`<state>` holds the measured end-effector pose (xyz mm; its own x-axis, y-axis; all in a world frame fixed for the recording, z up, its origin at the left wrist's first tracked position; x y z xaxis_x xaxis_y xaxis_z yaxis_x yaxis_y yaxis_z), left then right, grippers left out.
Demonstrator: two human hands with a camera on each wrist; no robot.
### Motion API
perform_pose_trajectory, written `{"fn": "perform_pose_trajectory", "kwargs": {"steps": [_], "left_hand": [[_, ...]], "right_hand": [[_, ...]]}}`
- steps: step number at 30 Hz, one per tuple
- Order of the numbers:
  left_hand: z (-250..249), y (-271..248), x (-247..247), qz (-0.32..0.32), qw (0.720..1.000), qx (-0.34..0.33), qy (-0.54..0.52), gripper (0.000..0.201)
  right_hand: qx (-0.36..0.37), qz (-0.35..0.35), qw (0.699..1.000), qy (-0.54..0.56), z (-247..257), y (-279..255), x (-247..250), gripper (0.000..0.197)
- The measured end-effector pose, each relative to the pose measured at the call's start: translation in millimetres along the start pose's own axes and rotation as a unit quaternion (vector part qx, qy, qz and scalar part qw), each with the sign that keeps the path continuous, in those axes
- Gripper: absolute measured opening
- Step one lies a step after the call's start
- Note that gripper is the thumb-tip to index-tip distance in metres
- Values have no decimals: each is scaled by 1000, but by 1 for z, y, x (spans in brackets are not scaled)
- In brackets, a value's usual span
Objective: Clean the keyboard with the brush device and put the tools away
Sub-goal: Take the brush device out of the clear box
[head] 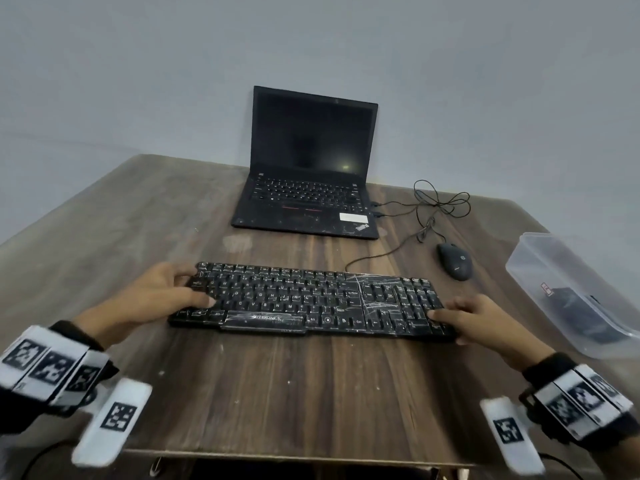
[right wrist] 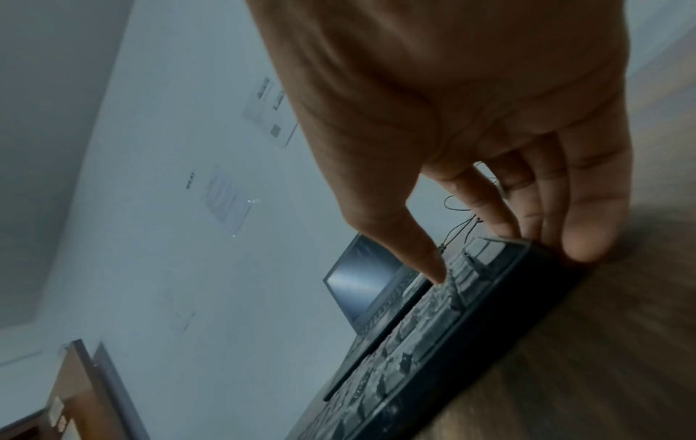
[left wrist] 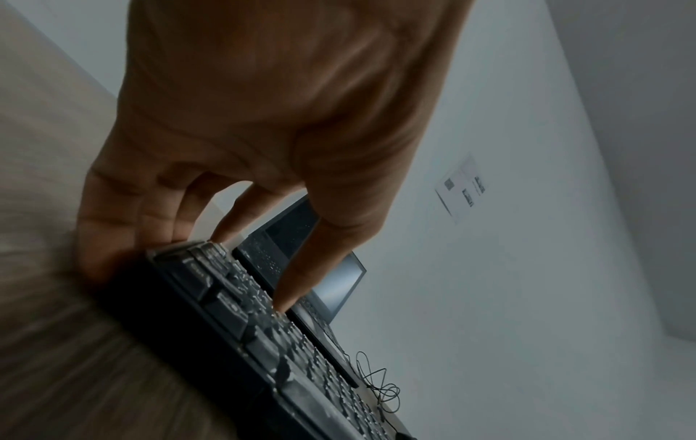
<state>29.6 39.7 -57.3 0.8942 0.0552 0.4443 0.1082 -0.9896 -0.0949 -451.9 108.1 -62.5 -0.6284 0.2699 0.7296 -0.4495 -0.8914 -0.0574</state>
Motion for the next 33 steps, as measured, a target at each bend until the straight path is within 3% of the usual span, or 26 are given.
{"fn": "perform_pose_trajectory", "kwargs": {"steps": [7,10,18,21,24,27,29,33], "left_hand": [[11,-52,-5,8,998,-34,-61,60],[27,-58,-4,-12,998,-33,-52,77],[47,-67,12,-61,997,-36,25,86],[54,-69,21,-112,982,-93,118,77],[15,-84,8,-143,959,-150,192,61],[-39,-111,-27,-86,953,-204,208,61],[-64,-130,-61,-10,940,-248,235,65],[-91,-155,-140,141,891,-328,280,71]], "right_hand": [[20,-20,1000,4,-27,-52,9,18],[42,-32,999,-6,-29,-63,9,18],[72,-31,996,-45,-26,-70,9,17],[64,-29,997,-25,-29,-66,23,30],[80,-78,994,-15,-27,-63,56,30],[100,-116,988,6,-25,-61,80,20],[121,-151,981,1,-25,-59,90,14],[161,-219,962,-21,-28,-60,119,6]]}}
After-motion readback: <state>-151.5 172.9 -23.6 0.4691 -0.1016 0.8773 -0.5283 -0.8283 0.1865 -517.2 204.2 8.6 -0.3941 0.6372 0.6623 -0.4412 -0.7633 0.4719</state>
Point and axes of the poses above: each hand's wrist, its own y-axis towards the middle knuckle, its own x-axis out of the back of the hand, z = x × y, the point moved 7 cm from there along y, towards the middle knuckle, and after that the axes turned 15 degrees about -z, right-handed, at the moved point
